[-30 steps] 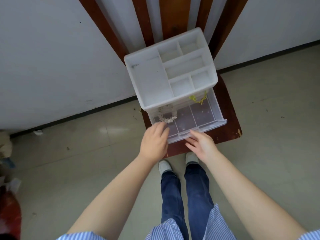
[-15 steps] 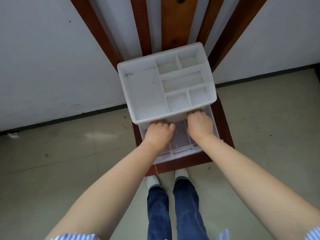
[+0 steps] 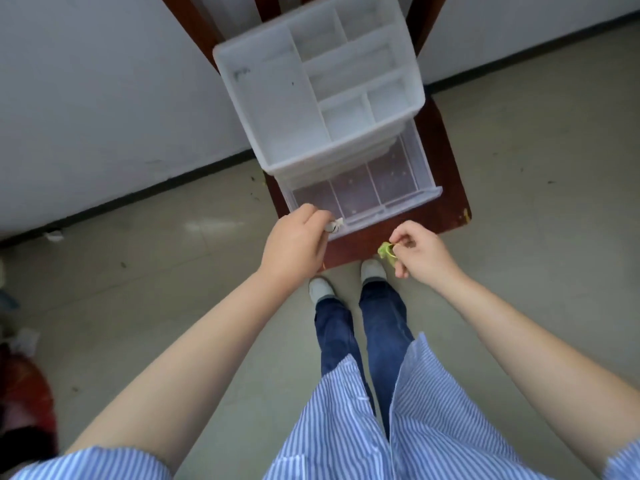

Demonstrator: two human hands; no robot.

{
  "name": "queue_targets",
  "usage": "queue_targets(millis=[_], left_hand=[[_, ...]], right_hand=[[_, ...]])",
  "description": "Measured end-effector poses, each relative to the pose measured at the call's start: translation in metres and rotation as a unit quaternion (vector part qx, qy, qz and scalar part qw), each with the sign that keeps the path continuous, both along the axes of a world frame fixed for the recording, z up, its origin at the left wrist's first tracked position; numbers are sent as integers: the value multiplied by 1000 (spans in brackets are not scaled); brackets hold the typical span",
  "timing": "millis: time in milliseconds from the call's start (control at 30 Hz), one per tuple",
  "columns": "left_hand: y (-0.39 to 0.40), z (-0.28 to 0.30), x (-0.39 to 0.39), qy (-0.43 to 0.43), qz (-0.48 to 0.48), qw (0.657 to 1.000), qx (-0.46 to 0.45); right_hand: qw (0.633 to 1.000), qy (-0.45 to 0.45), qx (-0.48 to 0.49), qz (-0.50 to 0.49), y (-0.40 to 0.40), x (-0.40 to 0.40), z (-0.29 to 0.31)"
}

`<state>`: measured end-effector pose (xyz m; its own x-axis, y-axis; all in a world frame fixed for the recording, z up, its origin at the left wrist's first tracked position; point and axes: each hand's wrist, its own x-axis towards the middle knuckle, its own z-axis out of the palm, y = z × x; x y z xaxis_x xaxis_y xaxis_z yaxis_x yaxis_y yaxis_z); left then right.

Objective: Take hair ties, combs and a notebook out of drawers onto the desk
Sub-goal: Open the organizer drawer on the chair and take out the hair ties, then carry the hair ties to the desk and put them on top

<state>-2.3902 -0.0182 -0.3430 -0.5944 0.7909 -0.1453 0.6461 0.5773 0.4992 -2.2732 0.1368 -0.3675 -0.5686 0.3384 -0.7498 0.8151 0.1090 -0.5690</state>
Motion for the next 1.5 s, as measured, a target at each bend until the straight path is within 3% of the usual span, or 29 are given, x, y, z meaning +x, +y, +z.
queue_targets(millis=[167, 300, 500, 600, 733, 867, 933, 1033, 1133, 1267, 1367, 1500], left_hand=[[-13, -4, 19, -34, 4, 998, -47], [-17, -2, 15, -8, 50, 998, -44], [-37, 10, -9, 24, 66, 991, -114], [-37, 5, -23, 22, 136, 980, -143], [-35, 12, -19, 14, 186, 966, -181], [-56, 35, 11, 27, 277, 931, -236], [-79, 56, 40, 51, 328, 915, -228], [-119, 80, 100, 12, 406, 880, -246], [-163, 88, 174, -68, 541, 791, -277], [-213, 114, 293, -99, 693, 657, -280], [-237, 138, 400, -129, 784, 549, -259], [-242, 166, 552, -127, 889, 404, -173]], right_hand=[[995, -79, 54, 21, -20, -26, -22], [982, -24, 162, 90, -28, -63, -13], [927, -32, 268, 259, -26, -130, -5], [902, -34, 292, 315, -28, -127, -1], [840, 78, 252, 473, -38, -102, 17], [711, 152, 250, 640, -58, -103, 47], [615, 189, 281, 712, -75, -106, 66], [470, 250, 316, 785, -121, -105, 92], [337, 332, 314, 823, -194, -77, 118], [181, 426, 261, 847, -298, 18, 155], [83, 411, 179, 890, -359, 122, 167], [-6, 429, 86, 899, -418, 281, 193]])
